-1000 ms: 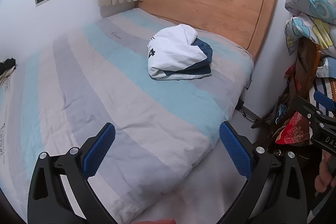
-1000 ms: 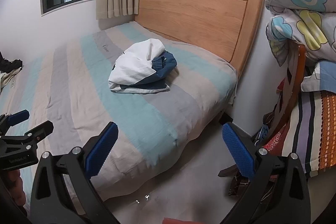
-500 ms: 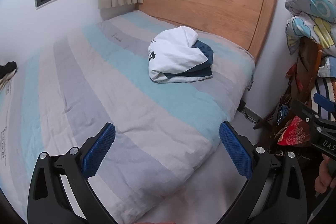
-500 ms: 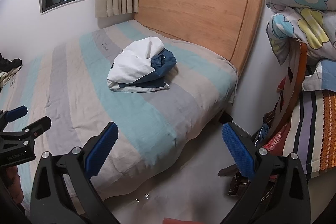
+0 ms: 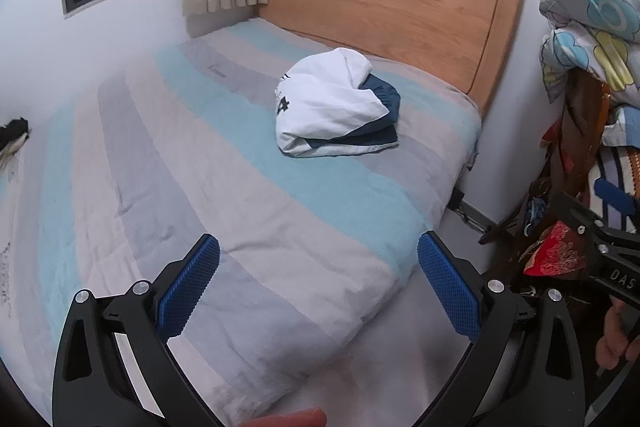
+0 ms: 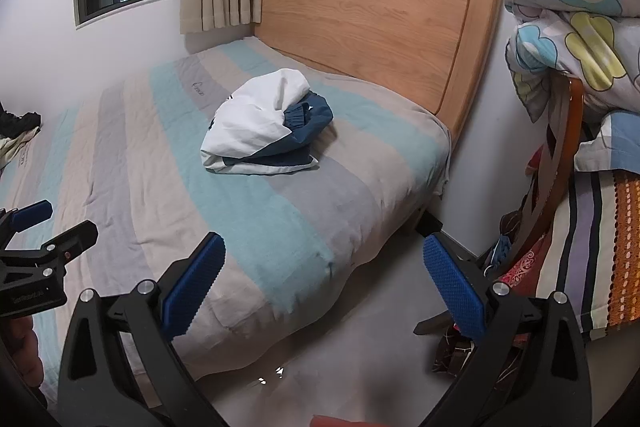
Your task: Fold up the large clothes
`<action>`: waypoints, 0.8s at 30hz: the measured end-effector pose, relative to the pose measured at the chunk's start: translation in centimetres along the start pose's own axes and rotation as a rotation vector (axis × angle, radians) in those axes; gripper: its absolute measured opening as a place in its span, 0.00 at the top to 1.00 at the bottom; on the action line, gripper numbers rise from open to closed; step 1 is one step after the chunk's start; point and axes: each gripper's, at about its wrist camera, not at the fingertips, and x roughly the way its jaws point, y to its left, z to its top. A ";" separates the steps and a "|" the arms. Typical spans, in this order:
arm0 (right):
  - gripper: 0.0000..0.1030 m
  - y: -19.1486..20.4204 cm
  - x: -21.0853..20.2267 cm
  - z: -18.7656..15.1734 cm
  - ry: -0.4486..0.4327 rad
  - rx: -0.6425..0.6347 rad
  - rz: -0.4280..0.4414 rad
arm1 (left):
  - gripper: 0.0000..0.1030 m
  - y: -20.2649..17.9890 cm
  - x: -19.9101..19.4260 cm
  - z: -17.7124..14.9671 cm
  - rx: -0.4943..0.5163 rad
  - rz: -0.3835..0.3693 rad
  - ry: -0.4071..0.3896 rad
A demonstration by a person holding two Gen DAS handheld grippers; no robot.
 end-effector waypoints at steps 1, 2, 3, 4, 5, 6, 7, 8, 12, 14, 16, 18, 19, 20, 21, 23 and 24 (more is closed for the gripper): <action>0.07 0.0 0.0 0.0 0.001 0.001 0.003 | 0.06 0.0 0.0 0.0 -0.004 0.001 0.001; 0.07 0.0 0.0 0.0 0.000 -0.002 0.002 | 0.06 0.0 0.0 0.0 -0.003 0.004 0.001; 0.07 0.1 0.1 0.0 0.001 -0.003 0.002 | 0.06 -0.1 0.0 0.0 0.002 0.007 -0.004; 0.07 0.1 0.0 -0.1 0.002 -0.001 0.003 | 0.06 -0.2 -0.1 0.0 0.010 0.007 -0.007; 0.07 0.1 0.0 -0.1 0.002 -0.004 0.005 | 0.06 -0.4 -0.2 -0.1 0.018 0.004 -0.008; 0.07 0.1 -0.1 -0.1 0.000 -0.005 0.003 | 0.06 -0.6 -0.1 -0.1 0.025 0.001 -0.004; 0.07 0.2 0.0 -0.1 0.001 -0.008 0.004 | 0.06 -0.7 0.0 -0.1 0.029 0.002 -0.003; 0.07 0.1 0.0 -0.1 0.000 -0.008 0.006 | 0.06 -0.7 0.0 -0.1 0.033 0.003 -0.004; 0.07 0.0 0.3 0.2 0.000 -0.007 0.009 | 0.06 -0.9 0.0 -0.1 0.026 0.005 -0.005; 0.07 0.1 0.3 0.2 0.001 -0.011 0.006 | 0.06 -0.7 0.0 -0.2 0.020 0.009 -0.011; 0.07 0.0 0.4 0.3 0.004 -0.011 0.007 | 0.06 -0.6 0.0 -0.1 0.002 -0.006 -0.005; 0.07 0.0 0.5 0.2 0.007 -0.011 0.008 | 0.06 -0.8 -0.1 -0.2 0.012 -0.019 -0.015; 0.07 0.1 0.5 0.2 0.009 -0.011 0.008 | 0.06 -1.1 -0.1 -0.3 0.032 -0.005 -0.019; 0.07 0.1 0.7 0.3 0.011 -0.012 0.008 | 0.05 -1.3 -0.2 -0.3 0.043 -0.003 -0.028; 0.07 0.2 0.7 0.2 0.013 -0.013 0.008 | 0.06 -1.5 -0.3 -0.4 0.051 -0.007 -0.039; 0.07 0.3 1.0 0.2 0.018 -0.012 0.011 | 0.06 -1.5 -0.4 -0.5 0.055 -0.005 -0.049; 0.07 0.3 1.0 0.2 0.020 -0.013 0.013 | 0.06 -1.5 -0.5 -0.5 0.053 -0.009 -0.050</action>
